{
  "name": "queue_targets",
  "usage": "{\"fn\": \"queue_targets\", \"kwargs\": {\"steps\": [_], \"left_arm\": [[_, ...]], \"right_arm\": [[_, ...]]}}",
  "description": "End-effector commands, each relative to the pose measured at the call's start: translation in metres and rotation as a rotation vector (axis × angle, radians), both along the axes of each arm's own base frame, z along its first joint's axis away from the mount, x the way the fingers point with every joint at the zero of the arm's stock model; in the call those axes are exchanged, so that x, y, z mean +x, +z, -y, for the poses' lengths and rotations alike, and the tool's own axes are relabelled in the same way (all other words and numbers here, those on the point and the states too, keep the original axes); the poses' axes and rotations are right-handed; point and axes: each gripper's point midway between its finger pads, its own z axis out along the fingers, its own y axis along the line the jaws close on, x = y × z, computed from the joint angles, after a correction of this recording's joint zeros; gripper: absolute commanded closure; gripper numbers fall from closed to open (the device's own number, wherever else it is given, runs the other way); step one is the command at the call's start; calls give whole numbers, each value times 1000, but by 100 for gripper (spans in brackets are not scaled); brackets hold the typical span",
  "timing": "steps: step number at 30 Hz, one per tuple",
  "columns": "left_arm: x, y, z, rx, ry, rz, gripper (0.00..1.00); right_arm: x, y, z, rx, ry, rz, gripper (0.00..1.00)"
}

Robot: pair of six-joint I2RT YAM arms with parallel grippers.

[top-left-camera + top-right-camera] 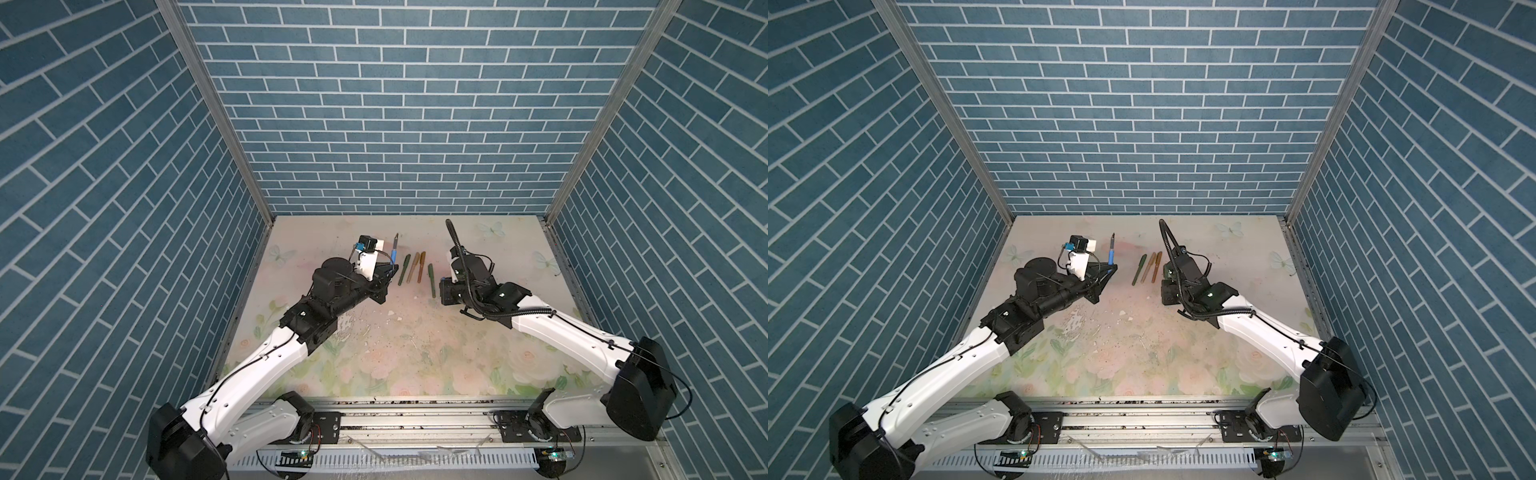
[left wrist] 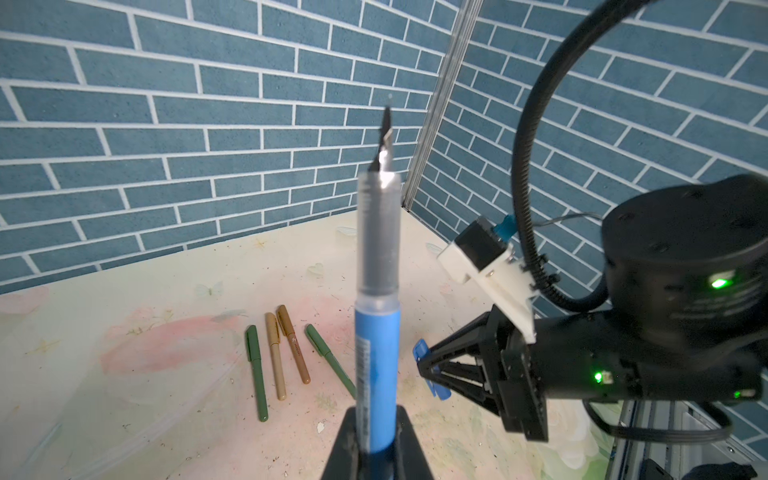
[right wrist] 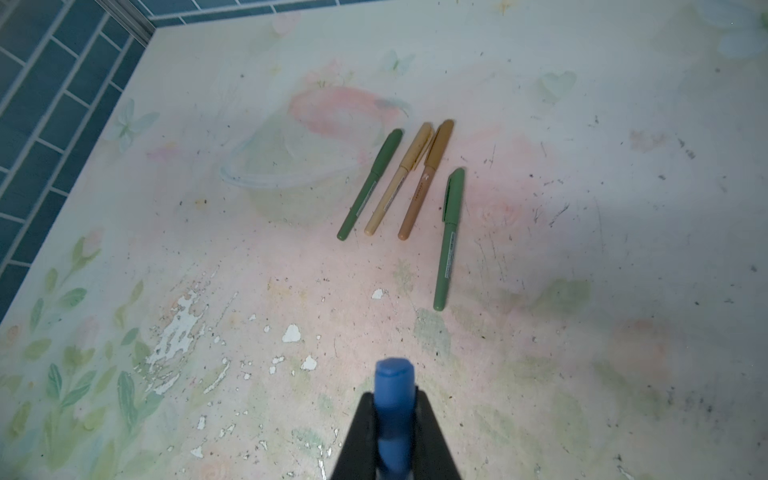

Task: Insert the pens into the pen caps
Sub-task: 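Lift the blue cap with the right gripper and swing it toward the left gripper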

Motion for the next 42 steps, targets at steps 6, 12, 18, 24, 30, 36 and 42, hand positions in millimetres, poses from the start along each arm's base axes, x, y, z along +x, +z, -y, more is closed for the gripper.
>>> {"fn": "queue_targets", "kwargs": {"steps": [6, 12, 18, 24, 30, 36, 42], "left_arm": [[-5, -2, 11, -24, -81, 83, 100], [-7, -4, 21, -41, -138, 66, 100], [-8, -5, 25, -54, -153, 46, 100], [-9, -1, 20, -49, -137, 56, 100], [-5, -5, 19, -54, -115, 47, 100], [-4, -5, 20, -66, -112, 37, 100], [-2, -12, 21, -63, -101, 23, 100]], "right_arm": [[14, 102, 6, 138, -7, 344, 89], [10, 169, -7, 298, 55, 502, 89], [3, 211, -35, 481, 167, 552, 89], [2, 218, -37, 500, 176, 572, 90], [6, 215, -38, 458, 172, 587, 90], [11, 217, -36, 435, 154, 605, 91], [15, 210, -37, 424, 147, 603, 92]]}}
